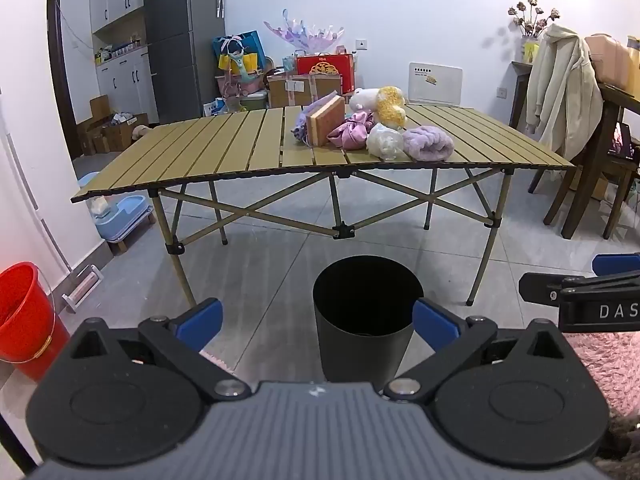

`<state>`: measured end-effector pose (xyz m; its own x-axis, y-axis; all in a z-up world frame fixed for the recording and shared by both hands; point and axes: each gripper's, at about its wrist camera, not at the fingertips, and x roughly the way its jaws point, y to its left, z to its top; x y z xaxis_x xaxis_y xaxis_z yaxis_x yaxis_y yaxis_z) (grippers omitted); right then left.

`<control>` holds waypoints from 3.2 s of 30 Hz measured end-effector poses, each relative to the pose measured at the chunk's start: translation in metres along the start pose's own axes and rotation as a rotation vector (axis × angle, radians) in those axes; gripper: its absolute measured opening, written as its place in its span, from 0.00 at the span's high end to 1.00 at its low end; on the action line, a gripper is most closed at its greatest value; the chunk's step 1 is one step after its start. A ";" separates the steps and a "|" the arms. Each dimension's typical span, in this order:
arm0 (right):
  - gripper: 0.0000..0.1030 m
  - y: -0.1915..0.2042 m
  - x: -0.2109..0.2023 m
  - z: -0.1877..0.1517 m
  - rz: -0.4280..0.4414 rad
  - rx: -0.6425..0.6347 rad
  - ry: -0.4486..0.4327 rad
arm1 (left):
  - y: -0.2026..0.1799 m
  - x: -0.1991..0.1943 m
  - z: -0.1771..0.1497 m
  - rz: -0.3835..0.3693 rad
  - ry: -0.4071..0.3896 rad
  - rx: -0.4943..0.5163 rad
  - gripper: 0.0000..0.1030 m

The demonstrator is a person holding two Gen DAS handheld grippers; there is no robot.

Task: Collect trash

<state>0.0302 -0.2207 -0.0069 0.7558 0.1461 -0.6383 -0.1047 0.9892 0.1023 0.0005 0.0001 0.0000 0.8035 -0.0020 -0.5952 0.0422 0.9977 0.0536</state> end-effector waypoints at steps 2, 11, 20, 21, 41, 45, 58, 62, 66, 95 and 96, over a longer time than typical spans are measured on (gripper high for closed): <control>0.00 0.000 0.000 0.000 -0.001 -0.001 0.001 | 0.000 0.000 0.000 -0.001 -0.004 -0.001 0.00; 0.00 0.000 -0.001 0.000 -0.003 -0.003 -0.004 | 0.000 0.000 0.000 0.002 -0.010 0.001 0.00; 0.00 0.000 0.000 0.001 -0.002 -0.005 -0.007 | 0.000 -0.001 0.000 0.002 -0.014 0.004 0.00; 0.00 0.000 0.000 0.001 -0.003 -0.005 -0.007 | 0.000 -0.001 0.000 0.002 -0.014 0.003 0.00; 0.00 0.001 -0.002 0.000 0.000 -0.005 -0.009 | -0.004 -0.008 0.002 0.001 -0.015 0.006 0.00; 0.00 0.000 -0.005 0.001 0.000 -0.005 -0.009 | -0.003 -0.006 0.002 0.001 -0.016 0.006 0.00; 0.00 0.001 -0.004 0.001 0.000 -0.006 -0.012 | -0.001 -0.006 0.001 0.000 -0.023 0.005 0.00; 0.00 0.001 -0.005 0.002 0.000 -0.006 -0.012 | -0.001 -0.006 0.001 0.000 -0.024 0.005 0.00; 0.00 0.001 -0.005 0.002 0.000 -0.006 -0.013 | -0.001 -0.006 0.001 0.000 -0.025 0.005 0.00; 0.00 -0.001 -0.009 0.012 -0.006 -0.003 -0.045 | -0.003 -0.009 0.007 0.001 -0.033 0.009 0.00; 0.00 -0.001 -0.008 0.013 -0.008 -0.003 -0.050 | -0.003 -0.008 0.008 0.004 -0.036 0.010 0.00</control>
<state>0.0325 -0.2234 0.0081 0.7879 0.1374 -0.6003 -0.1004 0.9904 0.0949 -0.0010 -0.0035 0.0113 0.8246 -0.0009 -0.5656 0.0448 0.9970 0.0637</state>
